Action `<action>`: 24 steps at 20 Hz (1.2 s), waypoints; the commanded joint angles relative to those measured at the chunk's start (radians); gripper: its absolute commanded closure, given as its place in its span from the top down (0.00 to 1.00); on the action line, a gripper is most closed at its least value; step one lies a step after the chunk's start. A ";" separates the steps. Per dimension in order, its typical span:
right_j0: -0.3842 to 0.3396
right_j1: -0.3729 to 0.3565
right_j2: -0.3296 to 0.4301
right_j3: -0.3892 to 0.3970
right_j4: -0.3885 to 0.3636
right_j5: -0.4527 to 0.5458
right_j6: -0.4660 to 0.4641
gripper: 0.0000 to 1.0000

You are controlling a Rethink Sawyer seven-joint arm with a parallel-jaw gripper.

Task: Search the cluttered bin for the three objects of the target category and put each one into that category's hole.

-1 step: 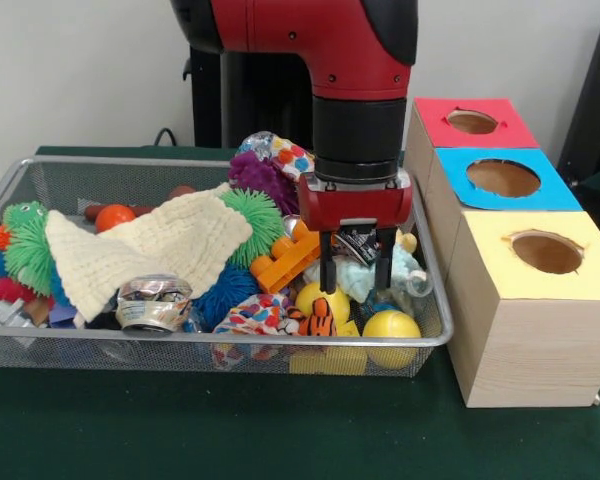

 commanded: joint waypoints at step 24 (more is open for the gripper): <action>0.051 -0.006 0.033 0.231 -0.013 -0.113 0.190 1.00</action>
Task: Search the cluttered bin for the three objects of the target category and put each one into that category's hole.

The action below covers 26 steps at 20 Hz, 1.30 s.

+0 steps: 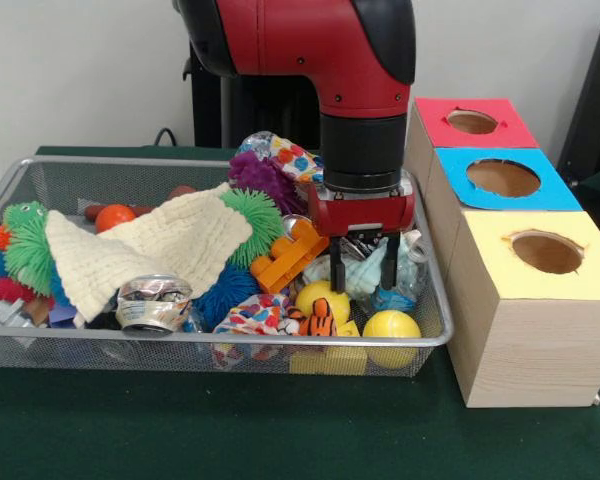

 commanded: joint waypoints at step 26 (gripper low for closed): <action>0.091 -0.059 0.011 0.212 0.041 -0.040 0.201 1.00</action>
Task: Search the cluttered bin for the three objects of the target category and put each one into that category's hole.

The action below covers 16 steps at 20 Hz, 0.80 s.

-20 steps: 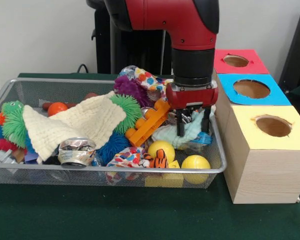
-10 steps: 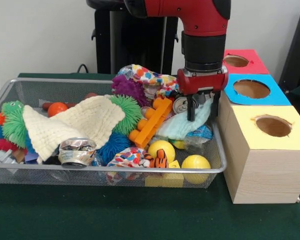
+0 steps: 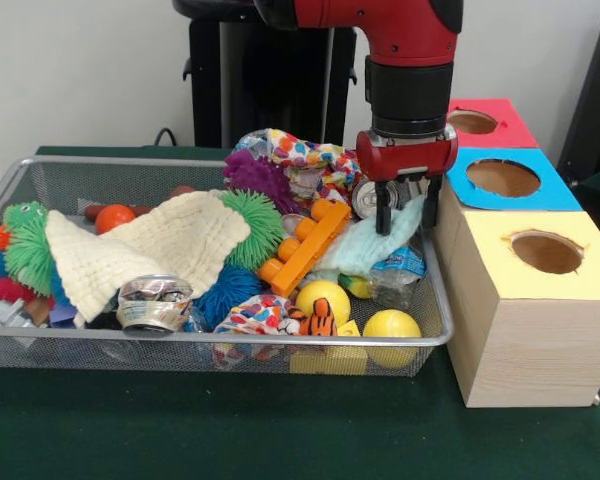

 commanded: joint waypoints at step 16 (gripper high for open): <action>-0.159 -0.323 0.011 0.279 -0.011 0.167 0.079 1.00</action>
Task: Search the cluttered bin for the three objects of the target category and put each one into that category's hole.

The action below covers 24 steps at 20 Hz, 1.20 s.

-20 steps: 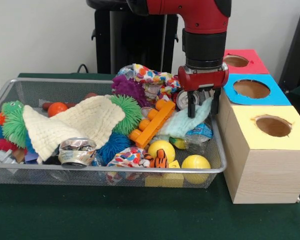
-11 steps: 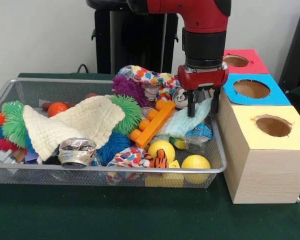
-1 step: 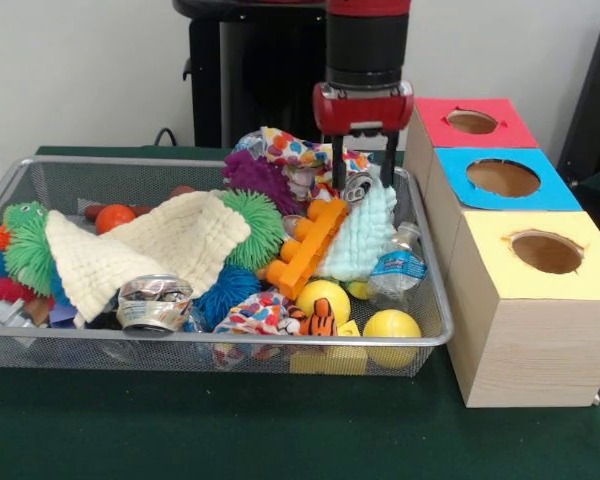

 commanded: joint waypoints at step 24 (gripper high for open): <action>0.145 -0.037 -0.013 -0.178 0.049 0.275 0.143 1.00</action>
